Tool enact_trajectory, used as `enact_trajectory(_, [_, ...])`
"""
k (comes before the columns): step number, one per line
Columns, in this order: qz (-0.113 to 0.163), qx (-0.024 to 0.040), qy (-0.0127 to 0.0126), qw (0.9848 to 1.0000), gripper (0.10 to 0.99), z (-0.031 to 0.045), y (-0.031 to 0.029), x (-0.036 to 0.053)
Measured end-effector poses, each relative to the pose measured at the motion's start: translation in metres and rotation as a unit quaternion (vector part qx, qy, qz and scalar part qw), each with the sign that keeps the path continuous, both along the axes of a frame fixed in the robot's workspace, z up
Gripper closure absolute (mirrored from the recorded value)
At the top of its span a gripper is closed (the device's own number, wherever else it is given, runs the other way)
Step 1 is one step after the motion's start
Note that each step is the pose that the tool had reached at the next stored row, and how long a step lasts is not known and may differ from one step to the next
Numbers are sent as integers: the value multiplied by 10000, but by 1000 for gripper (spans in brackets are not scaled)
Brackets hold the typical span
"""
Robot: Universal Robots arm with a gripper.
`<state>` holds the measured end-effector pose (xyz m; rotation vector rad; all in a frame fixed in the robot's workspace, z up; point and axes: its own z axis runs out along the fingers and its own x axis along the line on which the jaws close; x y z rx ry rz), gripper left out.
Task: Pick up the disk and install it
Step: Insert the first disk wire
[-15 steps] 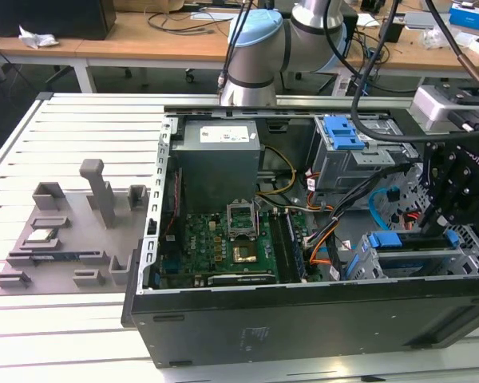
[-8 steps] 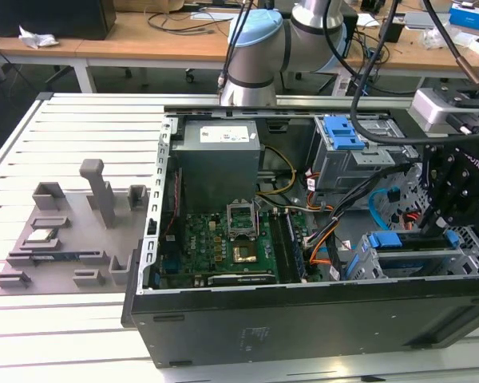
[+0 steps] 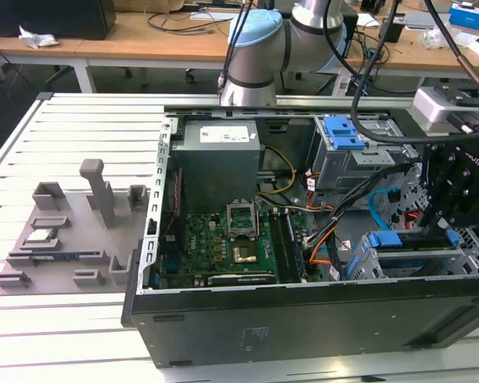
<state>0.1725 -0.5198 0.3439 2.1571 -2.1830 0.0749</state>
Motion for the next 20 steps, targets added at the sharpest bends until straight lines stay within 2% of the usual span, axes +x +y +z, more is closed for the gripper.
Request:
enact_trajectory(3, [0,1,0,10000,847,111,1,0])
enact_trajectory(4, [0,1,0,10000,847,184,2,0])
enact_trajectory(7, [0,-1,0,10000,859,332,11,0])
enact_trajectory(9, [0,-7,0,10000,984,393,13,0])
enact_trajectory(11, [0,-11,0,10000,980,475,15,0])
enact_trajectory(14, [0,-11,0,10000,980,514,15,0])
enact_trajectory(20, [0,-11,0,10000,980,519,15,0])
